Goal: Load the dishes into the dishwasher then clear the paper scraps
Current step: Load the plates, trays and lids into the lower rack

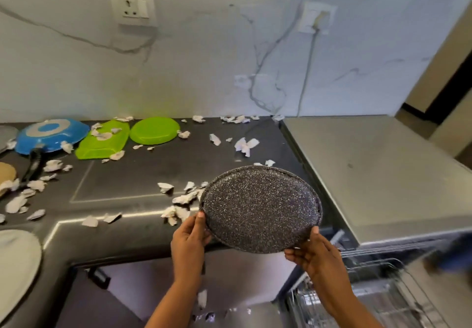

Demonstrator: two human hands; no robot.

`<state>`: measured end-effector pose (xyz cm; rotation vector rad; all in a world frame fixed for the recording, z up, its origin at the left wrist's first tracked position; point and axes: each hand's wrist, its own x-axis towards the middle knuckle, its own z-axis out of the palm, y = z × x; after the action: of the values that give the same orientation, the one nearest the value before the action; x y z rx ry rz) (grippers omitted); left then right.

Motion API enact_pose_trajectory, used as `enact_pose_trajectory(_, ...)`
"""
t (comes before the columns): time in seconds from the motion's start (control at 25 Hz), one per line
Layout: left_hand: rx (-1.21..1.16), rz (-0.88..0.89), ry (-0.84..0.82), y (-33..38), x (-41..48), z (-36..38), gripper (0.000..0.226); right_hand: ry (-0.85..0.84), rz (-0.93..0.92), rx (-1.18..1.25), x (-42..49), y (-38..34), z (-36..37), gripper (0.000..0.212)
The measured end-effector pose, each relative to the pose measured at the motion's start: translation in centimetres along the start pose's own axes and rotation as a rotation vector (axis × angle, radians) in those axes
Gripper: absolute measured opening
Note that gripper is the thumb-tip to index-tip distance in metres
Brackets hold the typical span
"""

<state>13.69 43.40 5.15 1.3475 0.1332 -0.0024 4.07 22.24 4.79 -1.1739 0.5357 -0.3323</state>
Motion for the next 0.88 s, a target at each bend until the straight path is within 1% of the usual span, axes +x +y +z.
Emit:
enact_pose_trajectory(0.16,0.034,-0.058,-0.113,-1.9,-3.4,8.2,0.023,0.126,0.013,0.049,-0.9,-1.9,-8.7,0.100)
enact_pose_trajectory(0.28,0.077,-0.125,-0.273,-4.1,-6.4,14.7,0.021,0.248,0.014,0.084,-2.2,-2.9,-16.2,0.101)
enact_pose_trajectory(0.32,0.088,-0.155,-0.336,-4.9,-7.5,16.9,0.021,0.300,0.024,0.101,-2.7,-3.0,-18.8,0.096)
enact_pose_trajectory(0.44,0.142,-0.263,-0.500,-7.8,-11.4,23.3,0.021,0.432,0.043,0.165,-4.6,-2.9,-26.4,0.063)
enact_pose_trajectory(0.52,0.214,-0.307,-0.583,-10.0,-13.7,26.5,0.021,0.509,0.048,0.180,-6.1,-2.4,-30.5,0.053)
enact_pose_trajectory(0.6,0.327,-0.348,-0.673,-12.0,-16.2,29.4,0.047,0.580,0.048,0.184,-7.7,-1.8,-34.2,0.050)
enact_pose_trajectory(0.64,0.376,-0.358,-0.714,-12.8,-17.3,30.5,0.055,0.612,0.048,0.190,-8.4,-1.5,-35.5,0.050)
enact_pose_trajectory(0.72,0.458,-0.354,-0.790,-14.0,-19.2,32.5,0.051,0.690,0.055,0.213,-9.8,-0.9,-37.9,0.052)
enact_pose_trajectory(0.8,0.534,-0.360,-0.885,-15.0,-20.9,34.2,0.041,0.776,0.059,0.249,-11.0,-0.2,-39.7,0.050)
enact_pose_trajectory(0.88,0.565,-0.381,-0.935,-16.0,-21.9,35.4,0.027,0.848,0.072,0.307,-11.7,0.8,-40.7,0.054)
